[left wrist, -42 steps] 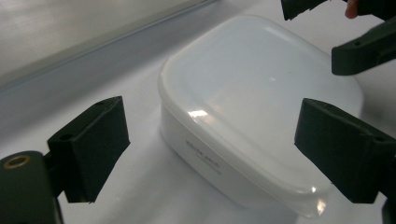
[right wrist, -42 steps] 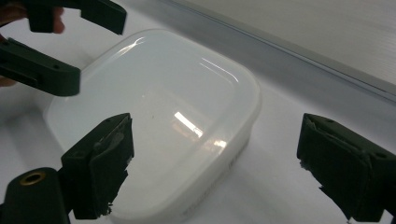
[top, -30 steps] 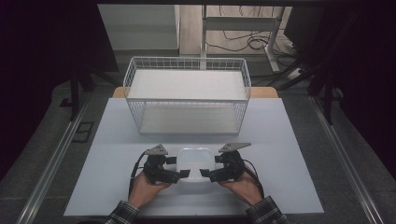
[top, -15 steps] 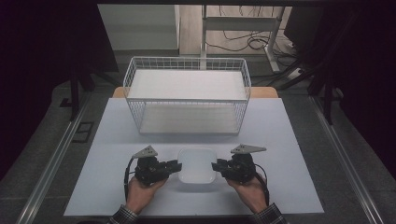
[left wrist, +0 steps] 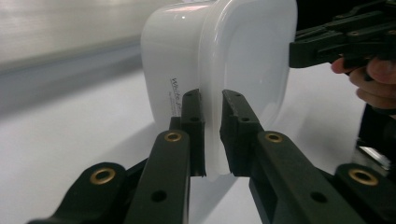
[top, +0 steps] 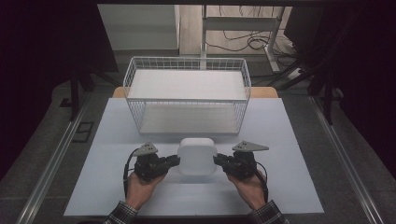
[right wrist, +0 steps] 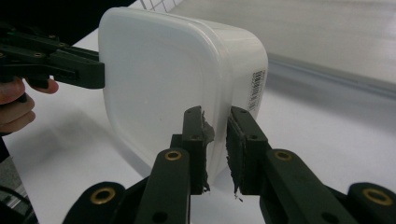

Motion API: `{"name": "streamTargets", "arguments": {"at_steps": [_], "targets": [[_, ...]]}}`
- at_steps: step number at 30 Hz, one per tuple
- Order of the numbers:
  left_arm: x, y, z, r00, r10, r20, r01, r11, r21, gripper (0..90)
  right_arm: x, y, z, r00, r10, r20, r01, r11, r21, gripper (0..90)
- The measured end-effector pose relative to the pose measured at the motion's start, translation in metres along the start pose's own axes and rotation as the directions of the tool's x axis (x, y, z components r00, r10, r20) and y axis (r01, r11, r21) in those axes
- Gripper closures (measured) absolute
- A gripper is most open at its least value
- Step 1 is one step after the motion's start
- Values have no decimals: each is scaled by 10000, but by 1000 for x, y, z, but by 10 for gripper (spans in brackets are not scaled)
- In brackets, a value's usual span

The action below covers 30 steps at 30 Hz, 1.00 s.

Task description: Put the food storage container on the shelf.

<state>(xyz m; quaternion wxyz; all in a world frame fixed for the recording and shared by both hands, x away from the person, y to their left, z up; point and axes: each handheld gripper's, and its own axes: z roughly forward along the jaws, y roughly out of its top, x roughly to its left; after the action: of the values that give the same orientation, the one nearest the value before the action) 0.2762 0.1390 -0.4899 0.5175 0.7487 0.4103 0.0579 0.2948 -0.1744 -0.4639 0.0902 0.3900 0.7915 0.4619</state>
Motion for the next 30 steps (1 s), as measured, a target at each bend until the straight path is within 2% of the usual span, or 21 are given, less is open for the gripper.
{"name": "streamTargets", "arguments": {"at_steps": [6,16,20,25,30], "targets": [[10,11,1,9999,89,-124,-89,10000,-18,802,-1,11,4,9999,-102,66,103,9997,-206,774],[27,40,6,9984,270,-492,-281,9994,-222,800,-12,40,19,9990,-324,321,341,9980,-529,773],[34,45,9,9980,216,-601,-231,9995,-238,799,-16,47,25,9986,-364,382,384,9978,-534,772],[48,55,13,9965,113,-830,-132,9997,-222,798,-23,61,41,9977,-416,538,443,9978,-503,769],[56,57,18,9958,17,-919,-29,9999,-131,797,-27,66,52,9971,-432,619,457,9982,-387,766]]}}
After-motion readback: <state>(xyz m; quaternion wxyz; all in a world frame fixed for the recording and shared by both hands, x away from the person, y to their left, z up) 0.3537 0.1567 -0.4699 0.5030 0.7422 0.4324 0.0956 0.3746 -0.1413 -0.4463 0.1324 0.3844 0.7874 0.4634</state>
